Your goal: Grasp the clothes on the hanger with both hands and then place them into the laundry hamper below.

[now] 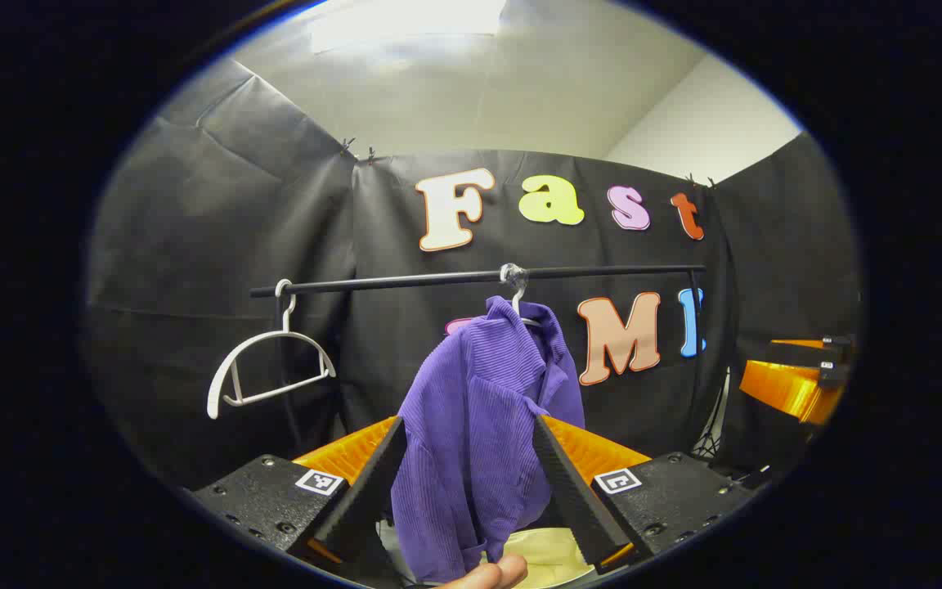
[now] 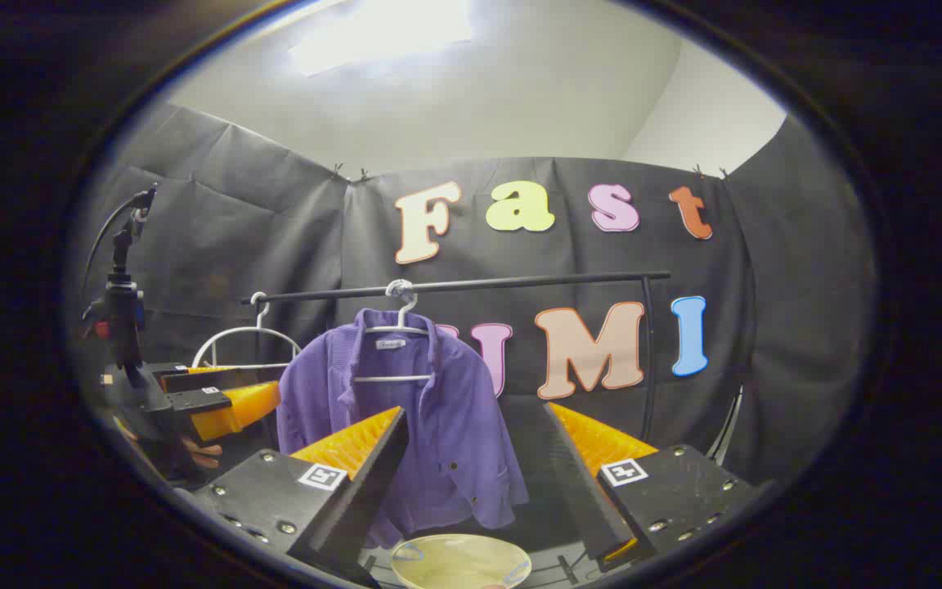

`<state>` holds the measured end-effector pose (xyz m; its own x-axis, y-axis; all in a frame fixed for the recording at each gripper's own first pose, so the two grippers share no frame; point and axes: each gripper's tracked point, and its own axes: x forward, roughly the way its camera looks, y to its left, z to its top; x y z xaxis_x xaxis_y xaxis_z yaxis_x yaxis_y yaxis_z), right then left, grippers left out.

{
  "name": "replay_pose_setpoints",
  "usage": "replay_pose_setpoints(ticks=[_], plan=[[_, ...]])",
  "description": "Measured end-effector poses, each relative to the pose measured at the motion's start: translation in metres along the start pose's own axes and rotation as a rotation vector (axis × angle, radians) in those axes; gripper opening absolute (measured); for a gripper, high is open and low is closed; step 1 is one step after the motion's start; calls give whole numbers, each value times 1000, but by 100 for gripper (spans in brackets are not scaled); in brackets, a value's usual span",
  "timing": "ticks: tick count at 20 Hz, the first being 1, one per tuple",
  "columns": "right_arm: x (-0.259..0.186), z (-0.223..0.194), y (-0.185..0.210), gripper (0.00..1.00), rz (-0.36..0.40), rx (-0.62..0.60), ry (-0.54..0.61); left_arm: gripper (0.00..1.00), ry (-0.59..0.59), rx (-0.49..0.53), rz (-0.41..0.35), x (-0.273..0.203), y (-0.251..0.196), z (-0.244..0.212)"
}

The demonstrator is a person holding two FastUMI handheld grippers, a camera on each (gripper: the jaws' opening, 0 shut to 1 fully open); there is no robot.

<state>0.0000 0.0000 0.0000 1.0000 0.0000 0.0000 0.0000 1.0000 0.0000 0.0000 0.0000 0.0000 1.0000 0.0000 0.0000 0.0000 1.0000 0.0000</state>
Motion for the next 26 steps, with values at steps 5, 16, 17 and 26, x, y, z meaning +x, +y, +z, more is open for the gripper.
replay_pose_setpoints(ticks=[5,16,17,26], plan=[[10,-13,-5,99,-7,-44,-11,94,-46,20,-48,-9,-28,-6],[77,-31,-8,96,83,-14,-25,99,-9,-45,-30,26,-41,-27],[86,-30,-6,97,108,-16,-44,99,13,-63,-33,29,-46,-36],[184,-108,6,97,204,54,78,96,124,-48,82,94,-44,-122]])
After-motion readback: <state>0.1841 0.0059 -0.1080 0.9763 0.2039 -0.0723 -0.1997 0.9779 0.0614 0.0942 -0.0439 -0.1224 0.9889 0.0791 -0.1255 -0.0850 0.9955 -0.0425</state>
